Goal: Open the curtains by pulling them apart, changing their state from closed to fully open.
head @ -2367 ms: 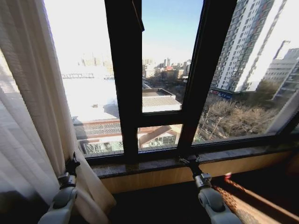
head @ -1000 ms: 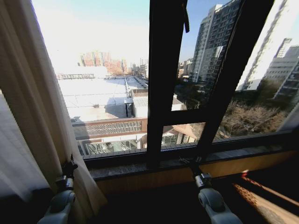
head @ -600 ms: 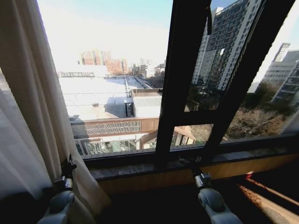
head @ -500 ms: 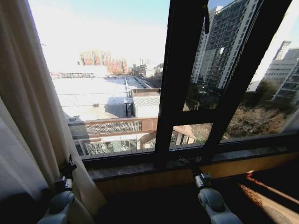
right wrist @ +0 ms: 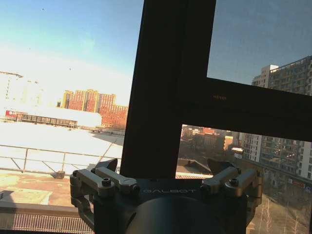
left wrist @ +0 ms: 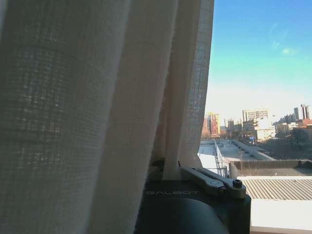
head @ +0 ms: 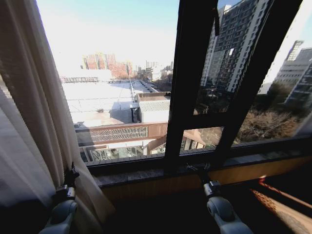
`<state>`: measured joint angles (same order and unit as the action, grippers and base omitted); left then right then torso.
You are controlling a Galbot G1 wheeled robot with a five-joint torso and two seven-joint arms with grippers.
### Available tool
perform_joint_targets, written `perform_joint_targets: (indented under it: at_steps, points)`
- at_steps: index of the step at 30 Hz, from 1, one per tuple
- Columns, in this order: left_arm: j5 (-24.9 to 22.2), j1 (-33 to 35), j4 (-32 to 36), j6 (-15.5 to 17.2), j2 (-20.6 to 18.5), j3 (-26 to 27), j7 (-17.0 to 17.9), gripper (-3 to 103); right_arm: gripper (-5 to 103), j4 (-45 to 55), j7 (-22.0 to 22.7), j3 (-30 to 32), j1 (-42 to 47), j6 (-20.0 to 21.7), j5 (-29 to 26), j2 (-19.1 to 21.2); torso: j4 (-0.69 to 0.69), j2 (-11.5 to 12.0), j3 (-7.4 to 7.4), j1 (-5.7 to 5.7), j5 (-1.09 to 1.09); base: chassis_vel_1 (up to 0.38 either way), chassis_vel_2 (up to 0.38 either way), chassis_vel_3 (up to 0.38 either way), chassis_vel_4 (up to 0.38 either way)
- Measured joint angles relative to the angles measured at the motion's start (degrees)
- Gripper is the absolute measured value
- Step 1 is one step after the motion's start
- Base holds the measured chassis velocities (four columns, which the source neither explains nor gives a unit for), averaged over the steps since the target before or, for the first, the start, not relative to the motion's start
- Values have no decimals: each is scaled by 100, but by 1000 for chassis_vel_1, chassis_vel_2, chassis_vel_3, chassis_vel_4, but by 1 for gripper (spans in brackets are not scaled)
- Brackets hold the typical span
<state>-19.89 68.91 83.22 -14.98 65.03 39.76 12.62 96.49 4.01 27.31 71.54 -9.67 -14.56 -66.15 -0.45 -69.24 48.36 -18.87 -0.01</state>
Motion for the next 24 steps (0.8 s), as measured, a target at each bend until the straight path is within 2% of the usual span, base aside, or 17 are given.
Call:
perform_joint_targets:
  at_steps: [5, 10, 24]
  points:
    - [3, 15, 2, -8, 3, 8, 5, 0, 100, 0, 0, 0, 0, 0, 0, 0, 1, 0, 0, 0, -1, 117, 87, -110, -74]
    - [5, 37, 2, -3, 16, 4, 5, 0, 100, 0, 0, 0, 0, 0, 0, 1, -2, 3, 3, -3, 4, 0, 0, 0, 0]
    - [11, 80, 20, -6, 0, 21, 5, 0, 100, 0, 0, 1, 0, 0, 0, 2, -1, 2, 2, -2, 0, 17, 4, -10, -7]
